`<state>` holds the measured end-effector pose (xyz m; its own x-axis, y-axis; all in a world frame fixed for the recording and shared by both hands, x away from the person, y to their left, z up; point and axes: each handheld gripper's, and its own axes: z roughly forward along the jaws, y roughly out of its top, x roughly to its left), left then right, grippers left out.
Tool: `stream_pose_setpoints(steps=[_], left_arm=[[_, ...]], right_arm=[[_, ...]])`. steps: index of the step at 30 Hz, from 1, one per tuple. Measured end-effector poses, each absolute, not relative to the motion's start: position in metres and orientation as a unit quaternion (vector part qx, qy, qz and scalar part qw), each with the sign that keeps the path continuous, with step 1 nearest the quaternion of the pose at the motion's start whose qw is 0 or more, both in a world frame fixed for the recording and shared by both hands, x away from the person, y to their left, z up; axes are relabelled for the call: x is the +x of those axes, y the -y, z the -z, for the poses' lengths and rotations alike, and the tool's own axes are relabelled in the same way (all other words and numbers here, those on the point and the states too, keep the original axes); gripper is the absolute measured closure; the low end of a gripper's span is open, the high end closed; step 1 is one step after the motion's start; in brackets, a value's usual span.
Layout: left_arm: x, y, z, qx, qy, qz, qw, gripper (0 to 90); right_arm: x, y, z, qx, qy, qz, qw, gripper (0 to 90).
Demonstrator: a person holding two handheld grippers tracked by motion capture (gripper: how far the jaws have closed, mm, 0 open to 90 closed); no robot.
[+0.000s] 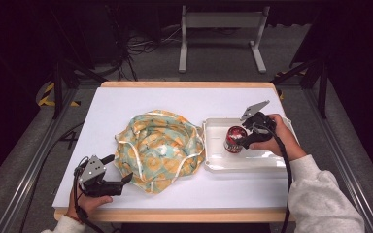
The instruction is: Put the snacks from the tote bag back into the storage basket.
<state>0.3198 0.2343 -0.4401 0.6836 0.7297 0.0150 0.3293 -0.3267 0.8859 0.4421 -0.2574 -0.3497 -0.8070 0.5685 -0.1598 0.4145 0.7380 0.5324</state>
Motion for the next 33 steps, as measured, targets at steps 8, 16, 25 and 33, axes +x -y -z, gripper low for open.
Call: stream_pose_setpoints(steps=[8, 16, 25, 33], left_arm=[[0.320, -0.235, 0.440, 0.785, -0.336, -0.209, 0.477, 9.0], [0.320, -0.235, 0.441, 0.788, -0.333, -0.209, 0.474, 9.0], [0.321, -0.235, 0.441, 0.788, -0.334, -0.207, 0.474, 9.0], [0.323, -0.234, 0.440, 0.790, -0.329, -0.208, 0.473, 9.0]], right_arm=[[0.436, 0.266, 0.344, 0.262, -0.913, -0.259, 0.177, 26.6], [0.425, 0.273, 0.341, 0.260, -0.906, -0.266, 0.203, 26.5], [0.413, 0.282, 0.341, 0.259, -0.899, -0.275, 0.221, 26.4], [0.400, 0.292, 0.341, 0.257, -0.892, -0.284, 0.239, 26.1]])
